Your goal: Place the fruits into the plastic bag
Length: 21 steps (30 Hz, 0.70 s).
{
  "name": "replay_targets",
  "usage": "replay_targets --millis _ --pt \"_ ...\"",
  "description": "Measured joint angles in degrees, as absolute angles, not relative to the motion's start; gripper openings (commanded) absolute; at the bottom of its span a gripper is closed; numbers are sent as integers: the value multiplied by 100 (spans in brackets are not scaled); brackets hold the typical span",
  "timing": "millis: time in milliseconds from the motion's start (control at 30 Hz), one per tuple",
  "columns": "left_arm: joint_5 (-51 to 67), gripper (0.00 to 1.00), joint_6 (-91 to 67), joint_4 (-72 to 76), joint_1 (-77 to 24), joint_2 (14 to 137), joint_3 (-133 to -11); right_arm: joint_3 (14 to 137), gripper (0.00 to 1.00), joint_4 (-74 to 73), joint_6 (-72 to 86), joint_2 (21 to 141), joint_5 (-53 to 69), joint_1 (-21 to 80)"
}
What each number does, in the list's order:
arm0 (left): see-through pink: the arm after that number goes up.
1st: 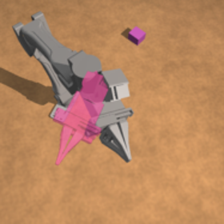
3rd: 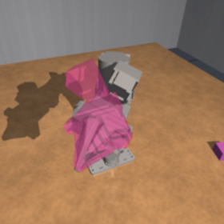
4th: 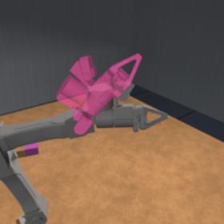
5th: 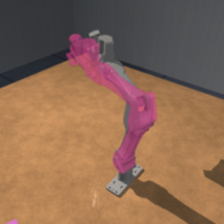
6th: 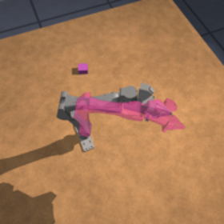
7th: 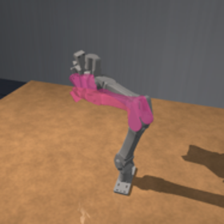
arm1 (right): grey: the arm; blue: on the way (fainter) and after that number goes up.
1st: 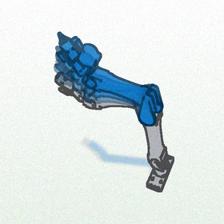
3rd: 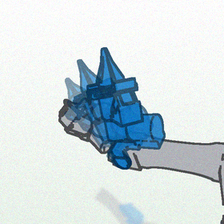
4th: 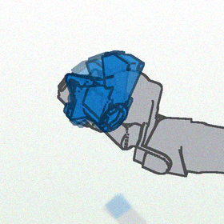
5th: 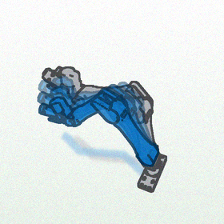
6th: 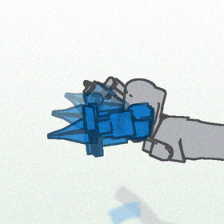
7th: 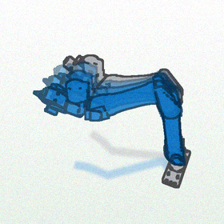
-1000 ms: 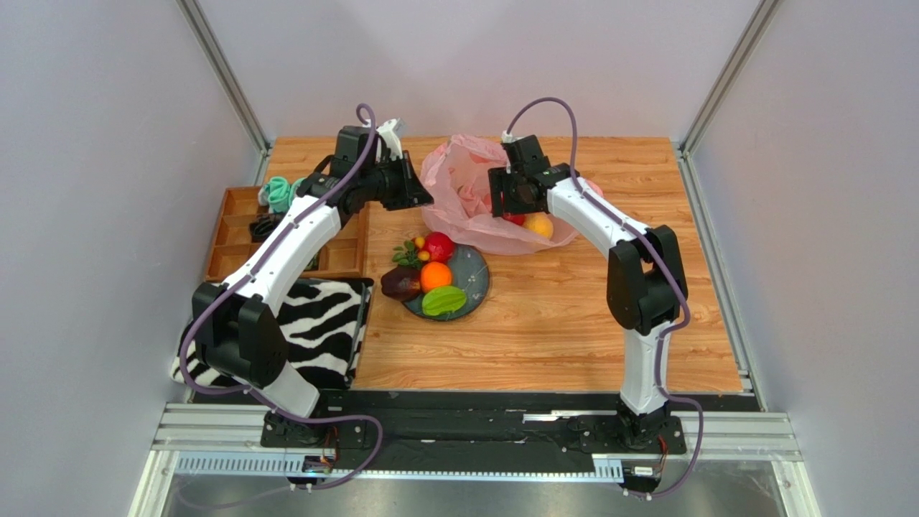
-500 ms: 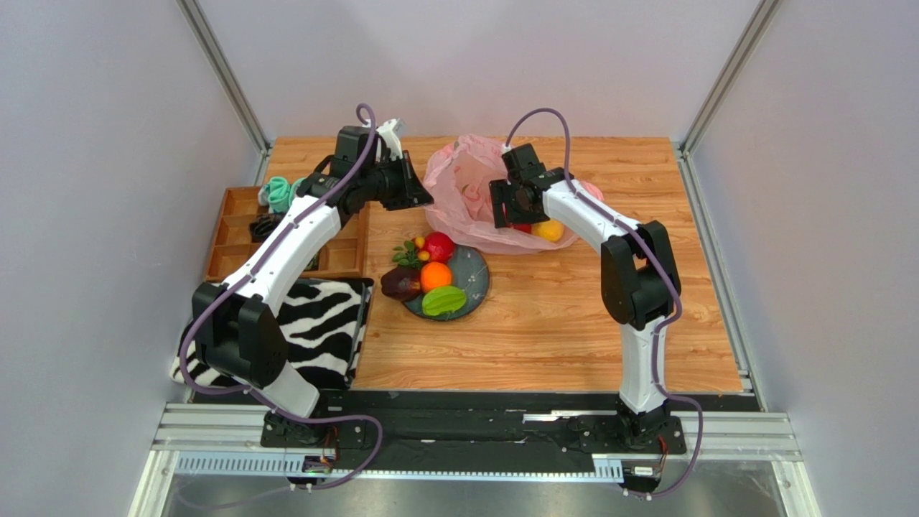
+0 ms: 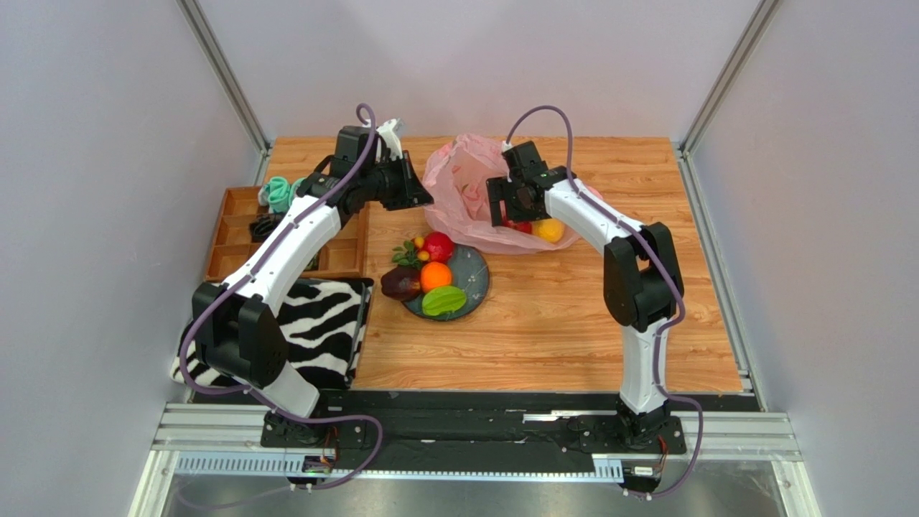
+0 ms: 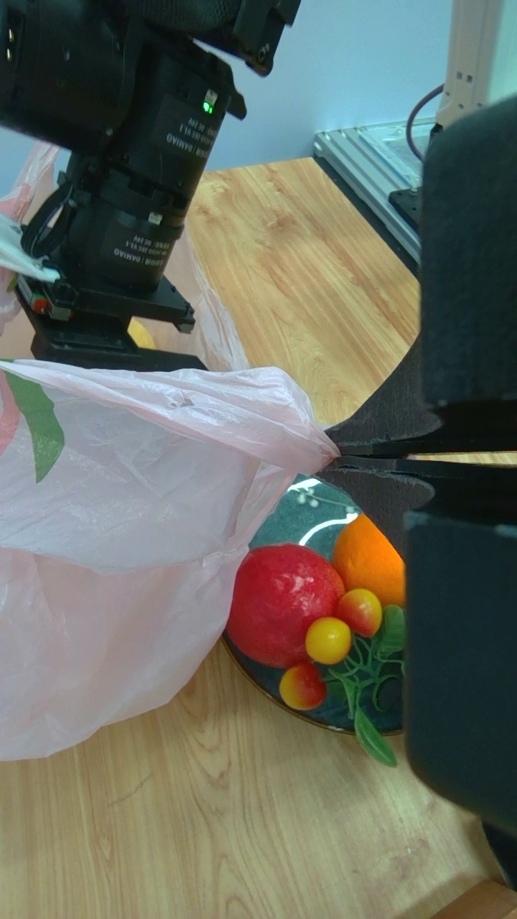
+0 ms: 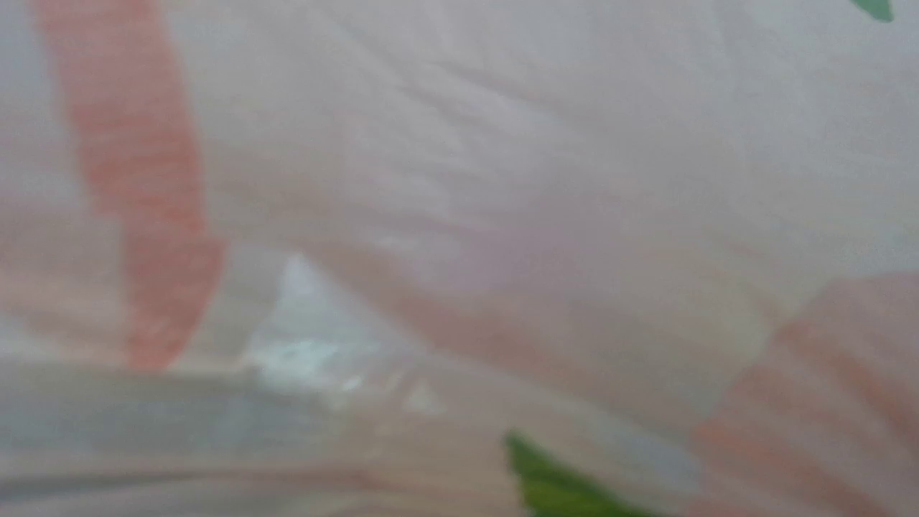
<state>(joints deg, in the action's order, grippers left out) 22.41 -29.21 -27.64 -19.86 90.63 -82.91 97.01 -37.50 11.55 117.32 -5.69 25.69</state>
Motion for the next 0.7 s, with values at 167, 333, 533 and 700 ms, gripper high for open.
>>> replay_targets --millis 167,333,533,700 --pt "2239 0 -2921 -2764 -1986 9065 -8291 9588 84 -3599 1214 11330 -340 2569" --pt "2239 0 -2921 -2764 -1986 9065 -8291 9502 83 -3367 1286 10897 -86 2569" --pt "2235 0 -2930 -2764 -1986 9065 -8291 9045 79 -3022 1424 10363 318 2569" --pt "2222 0 -2958 -2764 -1986 9067 -8291 8543 78 -2755 1551 9719 679 2611"
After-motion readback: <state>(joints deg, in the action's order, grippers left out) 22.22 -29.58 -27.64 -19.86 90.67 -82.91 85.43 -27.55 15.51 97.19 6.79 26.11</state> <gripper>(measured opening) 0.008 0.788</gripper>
